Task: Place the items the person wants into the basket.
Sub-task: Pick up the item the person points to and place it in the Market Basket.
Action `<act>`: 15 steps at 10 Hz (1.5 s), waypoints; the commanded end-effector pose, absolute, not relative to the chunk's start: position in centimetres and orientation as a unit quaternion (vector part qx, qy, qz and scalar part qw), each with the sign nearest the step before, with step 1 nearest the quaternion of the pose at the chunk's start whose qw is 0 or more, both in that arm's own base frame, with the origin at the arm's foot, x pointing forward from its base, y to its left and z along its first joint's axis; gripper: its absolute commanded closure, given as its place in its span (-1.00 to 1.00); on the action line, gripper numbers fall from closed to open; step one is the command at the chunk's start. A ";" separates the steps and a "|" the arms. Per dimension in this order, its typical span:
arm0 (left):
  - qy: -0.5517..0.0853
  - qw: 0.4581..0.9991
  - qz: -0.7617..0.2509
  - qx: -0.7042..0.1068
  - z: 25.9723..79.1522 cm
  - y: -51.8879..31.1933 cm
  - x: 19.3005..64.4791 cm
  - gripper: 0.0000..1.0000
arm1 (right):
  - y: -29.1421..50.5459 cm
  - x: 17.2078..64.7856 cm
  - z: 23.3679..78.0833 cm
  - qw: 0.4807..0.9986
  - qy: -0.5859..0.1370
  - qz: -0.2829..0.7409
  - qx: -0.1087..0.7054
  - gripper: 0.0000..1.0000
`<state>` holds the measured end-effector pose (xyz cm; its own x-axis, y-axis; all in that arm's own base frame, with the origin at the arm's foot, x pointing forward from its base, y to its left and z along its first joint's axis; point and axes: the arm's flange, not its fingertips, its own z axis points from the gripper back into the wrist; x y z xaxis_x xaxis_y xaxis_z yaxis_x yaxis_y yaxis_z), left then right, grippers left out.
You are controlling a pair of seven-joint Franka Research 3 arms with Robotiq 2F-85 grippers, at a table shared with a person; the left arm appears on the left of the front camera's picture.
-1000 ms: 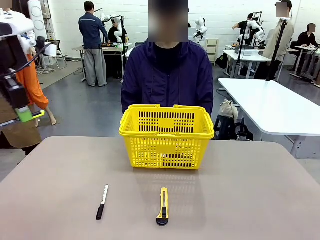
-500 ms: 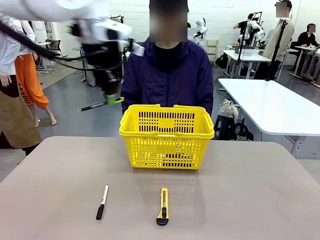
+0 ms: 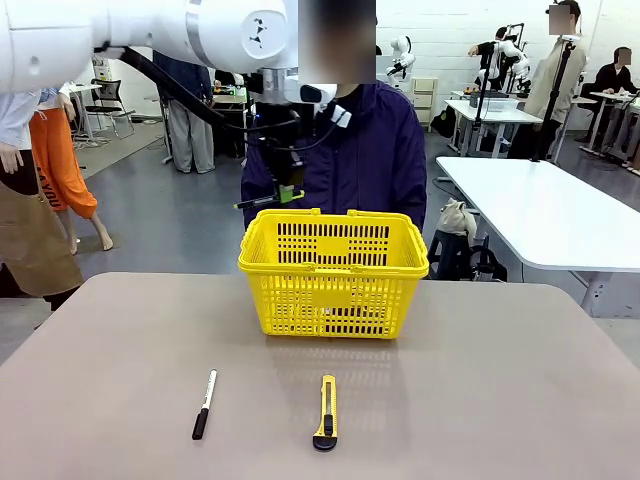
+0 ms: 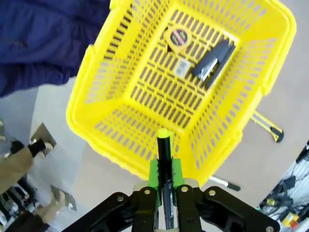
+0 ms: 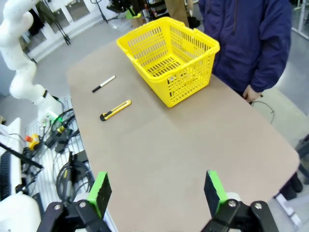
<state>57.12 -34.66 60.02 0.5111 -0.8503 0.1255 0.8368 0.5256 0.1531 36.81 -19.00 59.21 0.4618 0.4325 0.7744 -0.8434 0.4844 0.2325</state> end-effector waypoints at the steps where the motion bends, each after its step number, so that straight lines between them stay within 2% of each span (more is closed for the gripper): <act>1: -0.147 0.849 -0.508 0.028 60.2 -35.3 57.9 0.75 | -19.1 37.0 59.3 0.795 -0.327 0.405 0.313 -1.00; 3: -0.167 0.839 -0.518 -0.005 58.7 -34.7 58.0 0.75 | -19.1 37.0 59.3 0.795 -0.327 0.405 0.313 -1.00; 4: -0.143 0.854 -0.500 0.027 59.9 -35.8 58.2 0.75 | -19.1 37.0 59.3 0.795 -0.327 0.405 0.313 -1.00; 10: -0.143 0.854 -0.500 0.027 59.9 -35.8 58.2 0.75 | -19.1 37.0 59.3 0.795 -0.327 0.405 0.313 -1.00; 11: -0.147 0.850 -0.505 0.020 59.3 -35.8 58.4 0.75 | -19.1 37.0 59.3 0.795 -0.327 0.405 0.313 -1.00; 15: -0.086 0.828 -0.552 0.042 53.5 -37.8 59.8 0.75 | -19.1 37.0 59.3 0.795 -0.327 0.405 0.313 -1.00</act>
